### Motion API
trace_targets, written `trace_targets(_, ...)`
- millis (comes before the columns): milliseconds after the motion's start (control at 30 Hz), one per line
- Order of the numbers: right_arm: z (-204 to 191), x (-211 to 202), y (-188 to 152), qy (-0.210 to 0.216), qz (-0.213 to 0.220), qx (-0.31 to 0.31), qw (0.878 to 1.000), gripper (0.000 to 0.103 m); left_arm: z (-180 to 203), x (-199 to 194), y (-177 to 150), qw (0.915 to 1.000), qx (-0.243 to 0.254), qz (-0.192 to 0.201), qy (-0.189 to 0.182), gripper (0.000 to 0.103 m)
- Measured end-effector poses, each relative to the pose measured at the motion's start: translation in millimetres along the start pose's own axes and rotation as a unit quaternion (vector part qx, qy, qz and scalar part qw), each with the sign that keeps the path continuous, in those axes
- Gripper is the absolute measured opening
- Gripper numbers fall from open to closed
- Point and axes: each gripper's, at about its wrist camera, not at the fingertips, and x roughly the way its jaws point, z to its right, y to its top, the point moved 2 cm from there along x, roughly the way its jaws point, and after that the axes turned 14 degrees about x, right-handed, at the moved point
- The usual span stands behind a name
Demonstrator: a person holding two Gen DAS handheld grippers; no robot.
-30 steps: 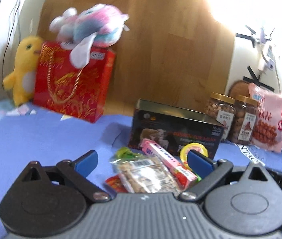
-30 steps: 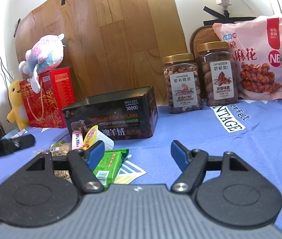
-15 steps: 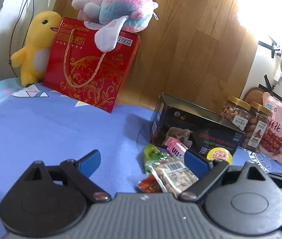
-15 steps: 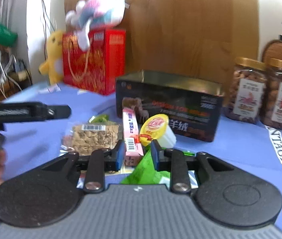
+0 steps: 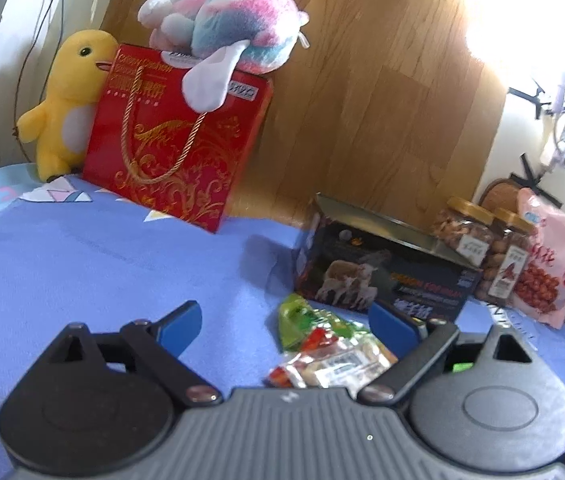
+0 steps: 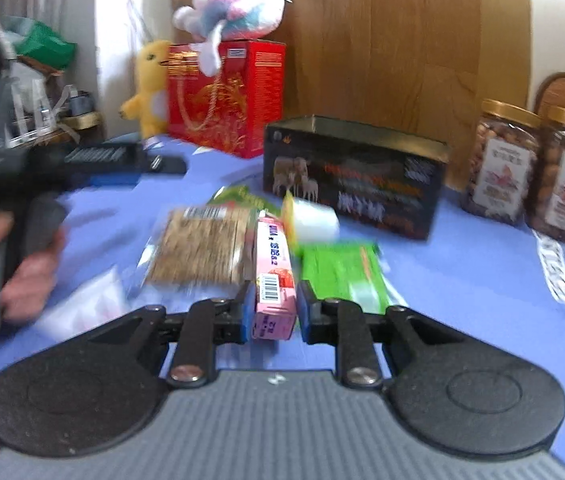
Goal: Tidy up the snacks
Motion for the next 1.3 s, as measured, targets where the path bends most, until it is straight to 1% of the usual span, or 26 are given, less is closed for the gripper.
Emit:
trace_targets(33,8.7,-15.9,-8.5,0.0,-0.002,0.002,1.0,0.025,2.2,-2.5,1.1,1.0,0.002,0.005,-0.008,0.092)
trace_targets(67,17.6,-28.5,-16.1,-0.013,-0.007,0.008,1.0,0.026,5.3,-5.1,2.4,0.9998,0.006,0.009,-0.019,0.092)
trace_targets(100,24.9,-37.8,-21.5,-0.031,-0.006,0.013,0.999,0.031,10.8,-8.3,3.9,0.9993,0.012,0.014,-0.033,0.092)
trace_targets(133,32.4,-48.5,-26.0,-0.055,0.008,0.021,0.998,0.046,18.6,-11.5,5.5,0.9984,0.021,0.017,-0.05,0.092)
trace_targets(167,39.5,-57.1,-29.0,-0.078,0.021,0.033,0.996,0.05,27.6,-13.2,7.3,0.997,0.032,0.017,-0.068,0.092)
trace_targets(200,46.5,-63.8,-31.2,-0.094,0.027,0.049,0.994,0.05,39.7,-15.2,8.8,0.9947,0.047,0.015,-0.09,0.09)
trace_targets(233,50.9,-68.1,-32.5,-0.096,0.029,0.063,0.993,0.05,49.7,-16.2,9.8,0.9924,0.06,0.012,-0.107,0.088)
trace_targets(300,53.7,-72.5,-35.0,-0.086,0.035,0.081,0.992,0.05,72.2,-16.6,9.8,0.9863,0.085,-0.003,-0.141,0.084)
trace_targets(333,51.8,-73.5,-36.4,-0.078,0.035,0.082,0.993,0.05,82.9,-16.2,8.9,0.9829,0.098,-0.014,-0.155,0.079)
trace_targets(367,48.2,-73.7,-38.8,-0.07,0.034,0.079,0.994,0.05,92.2,-15.8,7.5,0.9798,0.111,-0.025,-0.164,0.077)
trace_targets(400,43.7,-73.4,-41.7,-0.059,0.031,0.074,0.995,0.05,98.3,-15.1,5.7,0.9775,0.119,-0.033,-0.171,0.073)
trace_targets(467,34.5,-66.7,-46.3,-0.038,0.018,0.069,0.997,0.05,107.0,-12.5,0.7,0.9746,0.13,-0.047,-0.176,0.072)
trace_targets(533,28.4,-58.9,-49.9,-0.026,0.003,0.061,0.998,0.048,113.3,-6.0,-3.7,0.9711,0.136,-0.07,-0.184,0.071)
trace_targets(600,24.0,-53.7,-53.1,-0.026,-0.002,0.057,0.998,0.045,121.4,-1.8,-9.4,0.9657,0.144,-0.088,-0.198,0.067)
trace_targets(667,22.4,-50.1,-53.5,-0.033,0.005,0.058,0.998,0.04,131.4,1.3,-17.4,0.9595,0.163,-0.103,-0.205,0.063)
trace_targets(700,23.7,-49.1,-52.2,-0.033,0.006,0.063,0.997,0.036,135.0,5.6,-20.5,0.957,0.168,-0.112,-0.208,0.058)
trace_targets(733,24.8,-48.1,-51.0,-0.035,0.007,0.066,0.997,0.031,136.9,8.9,-24.7,0.9549,0.166,-0.12,-0.215,0.057)
trace_targets(767,26.2,-47.6,-50.4,-0.037,0.008,0.067,0.997,0.03,136.6,9.0,-26.8,0.9545,0.158,-0.119,-0.224,0.055)
trace_targets(800,26.5,-47.1,-49.9,-0.042,0.01,0.066,0.997,0.028,137.8,8.7,-27.1,0.9518,0.153,-0.122,-0.236,0.05)
trace_targets(867,26.8,-47.1,-49.5,-0.047,0.012,0.064,0.997,0.024,139.2,5.6,-28.1,0.9523,0.163,-0.118,-0.229,0.05)
trace_targets(1000,28.4,-45.8,-45.9,-0.052,0.018,0.065,0.996,0.023,136.4,1.4,-26.1,0.9535,0.156,-0.116,-0.23,0.049)
trace_targets(1067,29.4,-46.7,-41.1,-0.048,0.03,0.07,0.996,0.022,134.2,-3.4,-19.3,0.9552,0.157,-0.104,-0.228,0.047)
trace_targets(1167,31.8,-46.4,-25.7,-0.032,0.048,0.076,0.995,0.022,129.8,-6.9,-0.1,0.9597,0.156,-0.075,-0.221,0.047)
trace_targets(1300,41.1,-33.1,11.5,-0.015,0.076,0.083,0.993,0.022,120.0,2.3,37.3,0.9677,0.142,-0.041,-0.204,0.047)
